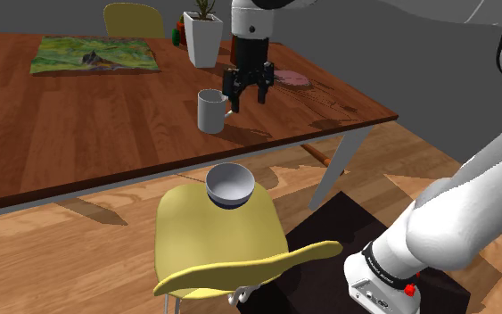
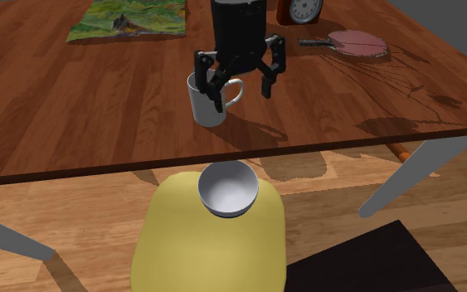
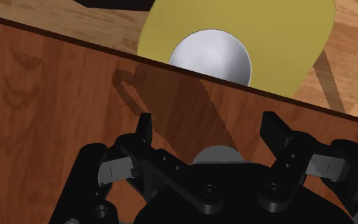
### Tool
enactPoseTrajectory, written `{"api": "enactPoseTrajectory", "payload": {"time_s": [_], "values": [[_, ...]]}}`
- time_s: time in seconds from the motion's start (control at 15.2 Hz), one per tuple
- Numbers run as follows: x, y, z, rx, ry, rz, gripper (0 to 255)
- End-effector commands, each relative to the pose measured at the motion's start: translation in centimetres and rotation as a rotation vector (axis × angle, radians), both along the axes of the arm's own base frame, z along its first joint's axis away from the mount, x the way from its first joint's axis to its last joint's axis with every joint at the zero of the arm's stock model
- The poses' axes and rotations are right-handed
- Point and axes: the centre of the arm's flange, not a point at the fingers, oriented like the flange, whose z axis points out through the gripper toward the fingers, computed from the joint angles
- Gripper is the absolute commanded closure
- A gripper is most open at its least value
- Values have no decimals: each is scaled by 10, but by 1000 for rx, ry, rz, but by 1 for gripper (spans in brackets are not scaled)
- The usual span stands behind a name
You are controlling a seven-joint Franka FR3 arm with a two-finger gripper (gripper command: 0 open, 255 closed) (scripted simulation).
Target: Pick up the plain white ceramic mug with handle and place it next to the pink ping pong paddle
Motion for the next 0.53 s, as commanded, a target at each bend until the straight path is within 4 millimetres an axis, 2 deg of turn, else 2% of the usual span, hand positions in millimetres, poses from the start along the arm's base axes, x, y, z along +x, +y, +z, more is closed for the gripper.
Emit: {"api": "enactPoseTrajectory", "payload": {"time_s": [0.0, 0.46], "values": [[24, 16, -1, -3, 0, -5, 0], [97, 74, -3, -17, 1, -15, 0]]}}
